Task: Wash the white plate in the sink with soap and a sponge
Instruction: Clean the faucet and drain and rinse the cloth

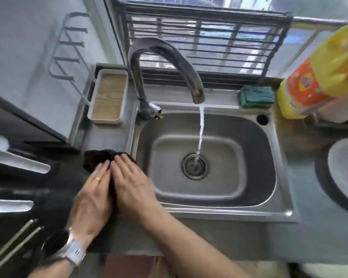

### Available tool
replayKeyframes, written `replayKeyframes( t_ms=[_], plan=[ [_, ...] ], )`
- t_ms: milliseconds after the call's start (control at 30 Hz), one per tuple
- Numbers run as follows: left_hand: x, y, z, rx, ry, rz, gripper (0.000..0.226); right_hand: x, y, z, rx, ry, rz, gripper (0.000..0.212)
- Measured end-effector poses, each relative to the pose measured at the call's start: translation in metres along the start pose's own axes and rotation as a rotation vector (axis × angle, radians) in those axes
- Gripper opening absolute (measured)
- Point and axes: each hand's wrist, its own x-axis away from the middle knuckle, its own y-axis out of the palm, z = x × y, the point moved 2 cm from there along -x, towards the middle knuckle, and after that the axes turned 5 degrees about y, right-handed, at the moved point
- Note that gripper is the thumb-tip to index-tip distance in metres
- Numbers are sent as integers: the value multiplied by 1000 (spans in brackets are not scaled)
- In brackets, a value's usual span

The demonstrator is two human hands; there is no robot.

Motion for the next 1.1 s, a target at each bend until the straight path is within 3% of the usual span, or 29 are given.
replayKeyframes(
  t_ms=[200,433,567,667,767,867,1033,1100],
  plan=[
    [44,36,94,27,178,-50,49,113,-52,54,96,62,-25,49],
    [12,106,264,131,470,-207,56,217,-132,199,225,333,41,55],
    [-5,139,352,31,625,-361,62,252,-181,269,217,402,164,53],
    [-21,151,363,82,543,-294,58,238,-190,289,210,319,131,54],
    [-53,159,351,434,213,-235,48,190,-192,303,318,128,70,48],
    [-106,164,355,636,-17,-201,45,121,-209,324,436,-29,132,38],
    [-175,153,360,799,-172,-145,59,22,-234,343,670,-289,93,25],
    [-178,153,352,803,-244,-191,47,7,-232,339,761,-379,-22,26]
  ],
)
